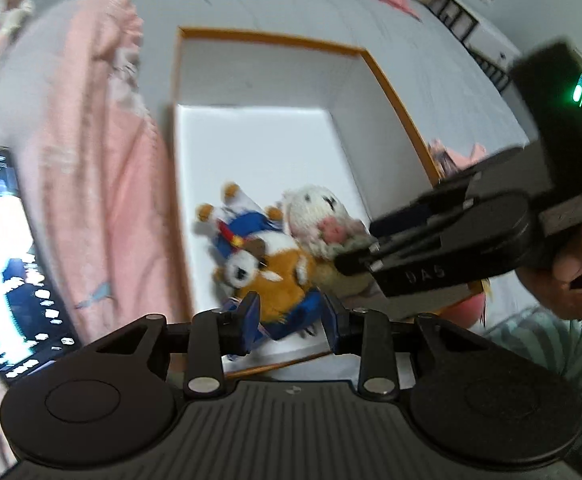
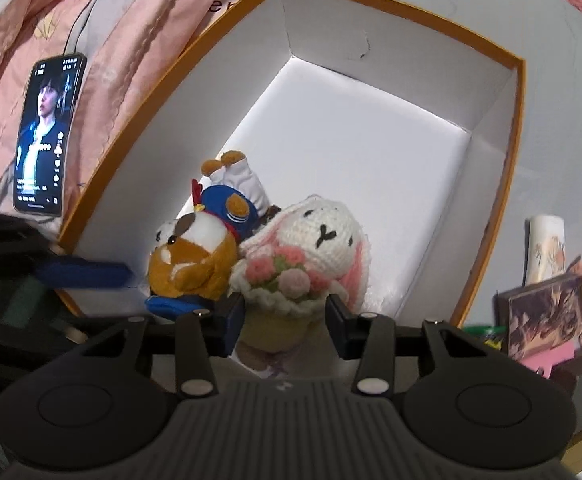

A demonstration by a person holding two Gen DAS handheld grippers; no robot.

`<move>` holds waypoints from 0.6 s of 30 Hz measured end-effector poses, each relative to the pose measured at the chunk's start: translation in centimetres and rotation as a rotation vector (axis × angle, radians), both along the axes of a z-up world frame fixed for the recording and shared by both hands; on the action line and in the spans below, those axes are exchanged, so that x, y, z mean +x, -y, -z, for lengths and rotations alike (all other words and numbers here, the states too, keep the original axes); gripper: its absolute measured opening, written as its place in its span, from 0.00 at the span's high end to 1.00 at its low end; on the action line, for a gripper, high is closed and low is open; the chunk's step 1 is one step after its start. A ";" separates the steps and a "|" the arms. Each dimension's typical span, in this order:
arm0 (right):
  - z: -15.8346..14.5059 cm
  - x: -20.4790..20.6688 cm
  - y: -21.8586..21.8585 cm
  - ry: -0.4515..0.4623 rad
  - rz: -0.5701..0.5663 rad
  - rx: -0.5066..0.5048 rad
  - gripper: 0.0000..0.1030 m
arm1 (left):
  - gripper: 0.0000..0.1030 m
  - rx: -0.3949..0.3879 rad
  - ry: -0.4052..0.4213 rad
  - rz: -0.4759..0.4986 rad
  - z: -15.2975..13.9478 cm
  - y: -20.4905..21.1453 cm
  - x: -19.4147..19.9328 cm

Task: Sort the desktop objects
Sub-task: 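Open both tools and release the dog and bunny in the box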

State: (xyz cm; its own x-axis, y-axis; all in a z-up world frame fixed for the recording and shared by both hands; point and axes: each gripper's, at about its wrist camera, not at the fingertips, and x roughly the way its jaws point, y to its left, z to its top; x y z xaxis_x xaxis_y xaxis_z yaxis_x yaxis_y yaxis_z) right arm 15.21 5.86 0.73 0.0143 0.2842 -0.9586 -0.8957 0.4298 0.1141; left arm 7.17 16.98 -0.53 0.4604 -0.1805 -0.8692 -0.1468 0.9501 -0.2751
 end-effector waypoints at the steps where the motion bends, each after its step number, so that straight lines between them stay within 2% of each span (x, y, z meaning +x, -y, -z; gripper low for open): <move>1: 0.0 -0.1 -0.1 0.002 -0.010 0.001 0.53 | 0.64 0.005 0.007 -0.008 -0.2 -0.3 -0.2; 4: 0.2 -0.4 -0.8 0.031 -0.038 -0.012 0.46 | 0.64 0.015 0.006 -0.001 -0.3 -0.5 0.1; 7: 0.4 -0.9 -1.2 0.041 -0.081 -0.020 0.44 | 0.64 0.038 -0.011 0.025 0.2 0.5 0.8; 12: 1.1 -1.3 -1.5 0.055 -0.177 -0.032 0.42 | 0.65 0.117 -0.058 0.083 1.7 2.2 2.6; 14: 1.1 -1.2 -1.4 0.070 -0.211 -0.037 0.43 | 0.68 0.138 -0.088 0.115 2.6 2.9 3.5; 18: 1.8 -0.4 -1.3 0.056 -0.242 -0.063 0.43 | 0.68 0.242 -0.123 0.144 3.3 4.1 4.8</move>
State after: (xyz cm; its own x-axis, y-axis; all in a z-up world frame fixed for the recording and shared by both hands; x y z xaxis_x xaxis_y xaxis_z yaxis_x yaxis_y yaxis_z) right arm 14.78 7.14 -1.11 0.0068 0.2254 -0.9742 -0.9774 0.2073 0.0411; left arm 11.98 12.88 -3.82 0.3340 -0.0171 -0.9424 -0.0244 0.9993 -0.0268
